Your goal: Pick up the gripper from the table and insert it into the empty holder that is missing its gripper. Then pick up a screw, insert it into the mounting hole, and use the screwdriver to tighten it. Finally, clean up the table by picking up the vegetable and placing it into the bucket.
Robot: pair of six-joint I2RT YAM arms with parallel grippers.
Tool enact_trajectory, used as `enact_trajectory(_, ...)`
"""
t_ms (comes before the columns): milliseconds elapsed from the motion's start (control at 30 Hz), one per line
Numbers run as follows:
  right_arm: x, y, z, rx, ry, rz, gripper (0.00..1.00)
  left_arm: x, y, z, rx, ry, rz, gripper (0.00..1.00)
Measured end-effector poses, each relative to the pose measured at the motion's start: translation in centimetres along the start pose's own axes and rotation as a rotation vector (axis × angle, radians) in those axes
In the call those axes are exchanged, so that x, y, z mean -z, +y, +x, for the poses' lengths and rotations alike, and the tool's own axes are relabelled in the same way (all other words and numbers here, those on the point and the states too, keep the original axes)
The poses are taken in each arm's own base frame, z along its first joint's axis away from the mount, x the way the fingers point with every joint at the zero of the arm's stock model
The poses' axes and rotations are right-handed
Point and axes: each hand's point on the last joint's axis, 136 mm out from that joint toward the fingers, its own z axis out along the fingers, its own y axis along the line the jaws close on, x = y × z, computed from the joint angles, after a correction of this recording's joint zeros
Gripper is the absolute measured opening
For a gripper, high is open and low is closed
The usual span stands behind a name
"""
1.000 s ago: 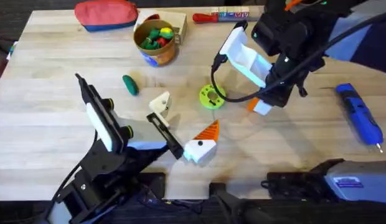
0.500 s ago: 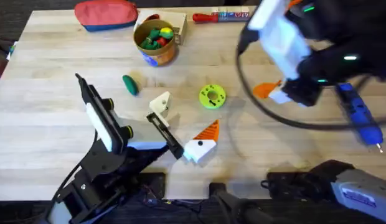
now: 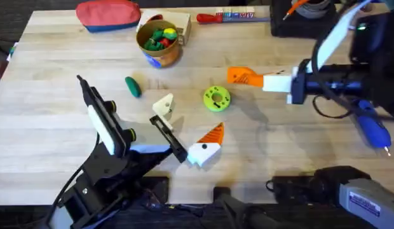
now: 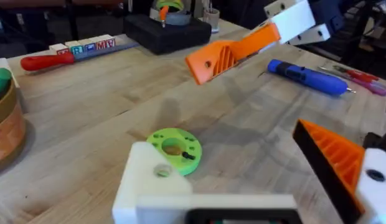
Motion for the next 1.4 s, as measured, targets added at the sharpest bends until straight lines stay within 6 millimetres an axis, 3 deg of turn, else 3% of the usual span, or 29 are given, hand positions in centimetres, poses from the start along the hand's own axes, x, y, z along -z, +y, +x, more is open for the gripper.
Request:
enact_trajectory(233,-4.1,3.1,2.3,-0.300,0.157,-0.254,0.003,0.0,0.0,0.0,0.000,0.000,0.000,0.988)
enact_trajectory(267,-5.2,4.2,2.6,-0.393,0.202,-0.377,0.003,0.0,0.0,0.0,0.000,0.000,0.000,0.988)
enact_trajectory(500,-6.0,6.2,2.4,-0.530,0.263,-0.603,0.003,0.0,0.0,0.0,0.000,-0.001,0.000,0.988)
enact_trajectory(800,-6.3,9.6,1.9,-0.476,0.308,-0.733,0.003,0.0,0.0,0.0,0.000,0.000,0.000,0.988)
enact_trajectory(1200,-8.4,9.9,4.2,-0.615,0.438,-0.743,0.003,0.0,0.0,0.0,0.000,0.000,0.002,0.988)
enact_trajectory(1400,-8.6,10.0,3.3,-0.605,0.436,-0.778,0.003,0.0,0.0,0.0,0.000,0.000,0.002,0.988)
